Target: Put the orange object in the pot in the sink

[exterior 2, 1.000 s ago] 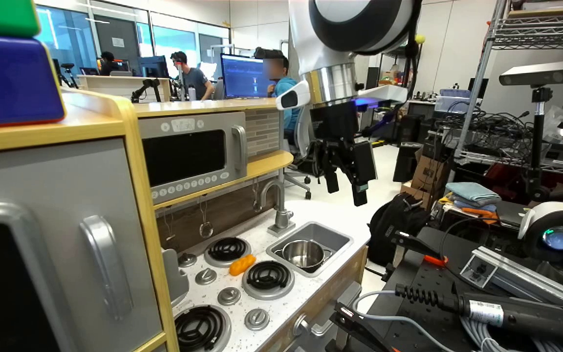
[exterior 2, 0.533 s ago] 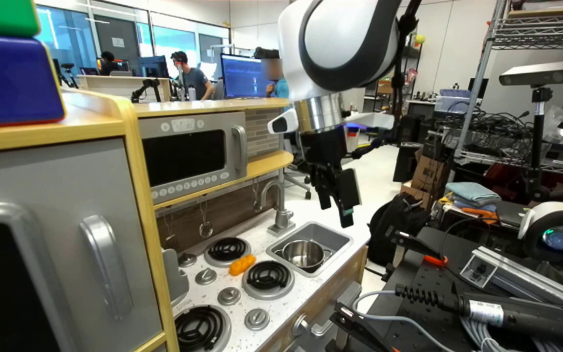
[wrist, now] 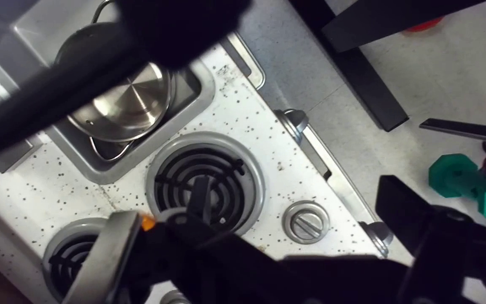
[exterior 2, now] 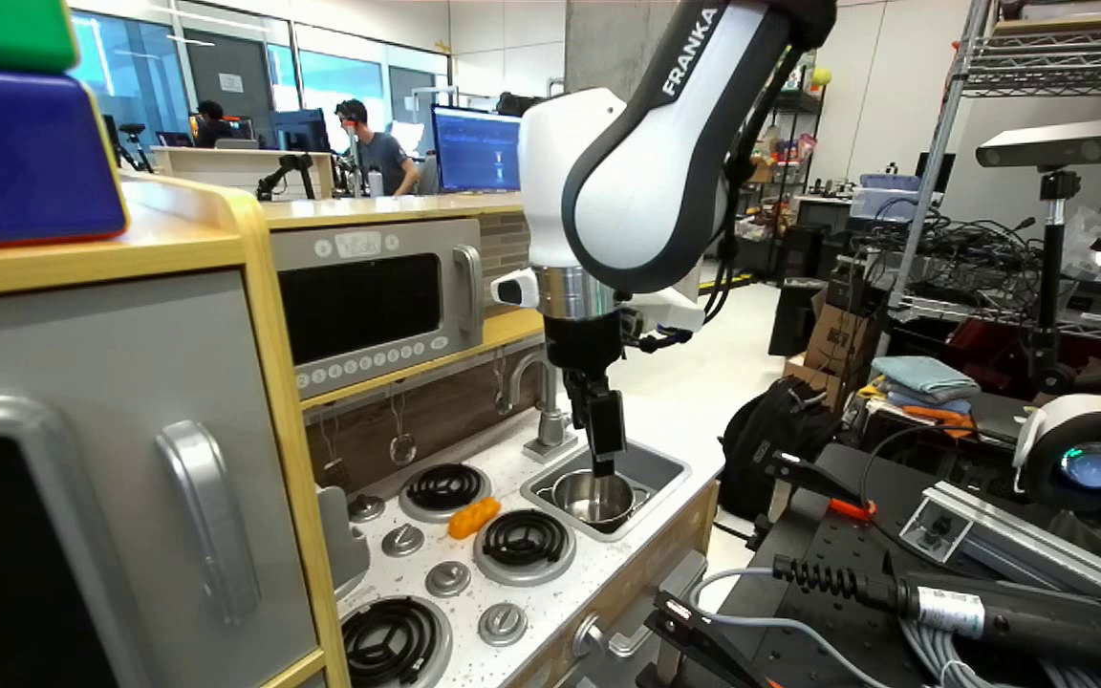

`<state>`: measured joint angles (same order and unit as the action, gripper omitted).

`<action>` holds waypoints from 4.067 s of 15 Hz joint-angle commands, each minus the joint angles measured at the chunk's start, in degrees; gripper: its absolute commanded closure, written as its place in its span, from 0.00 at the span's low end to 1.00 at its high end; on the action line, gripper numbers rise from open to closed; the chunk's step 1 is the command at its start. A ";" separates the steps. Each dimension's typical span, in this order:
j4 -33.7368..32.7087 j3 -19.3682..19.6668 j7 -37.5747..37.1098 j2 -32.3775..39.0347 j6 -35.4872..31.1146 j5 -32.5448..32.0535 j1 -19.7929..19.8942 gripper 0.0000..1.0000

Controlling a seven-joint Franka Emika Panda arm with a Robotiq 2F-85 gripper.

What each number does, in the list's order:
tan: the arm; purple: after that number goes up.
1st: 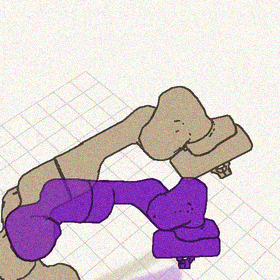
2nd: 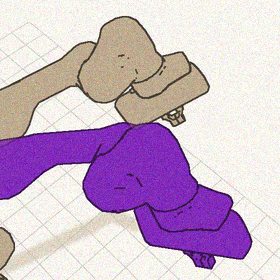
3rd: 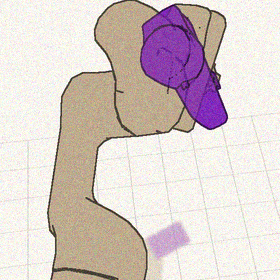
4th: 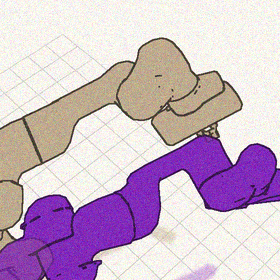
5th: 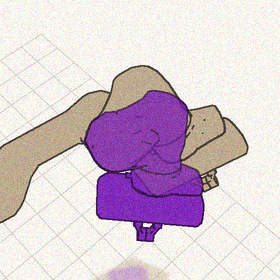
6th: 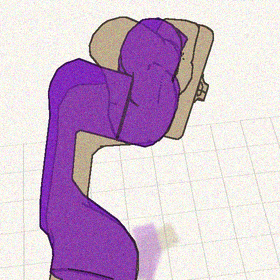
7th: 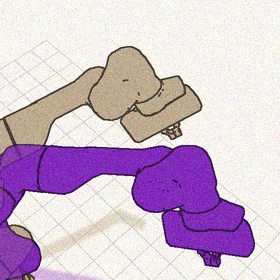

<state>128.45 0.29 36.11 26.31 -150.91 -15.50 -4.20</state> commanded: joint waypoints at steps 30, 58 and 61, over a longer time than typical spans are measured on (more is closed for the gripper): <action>-39.72 0.67 -11.98 40.22 -18.24 -4.30 1.79 0.00; -23.79 -14.40 -2.02 29.85 -18.08 -3.52 17.85 0.84; -21.59 -14.81 -0.92 27.37 -18.08 -2.07 21.39 0.84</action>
<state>101.71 -13.06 33.11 58.17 -167.87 -18.75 13.18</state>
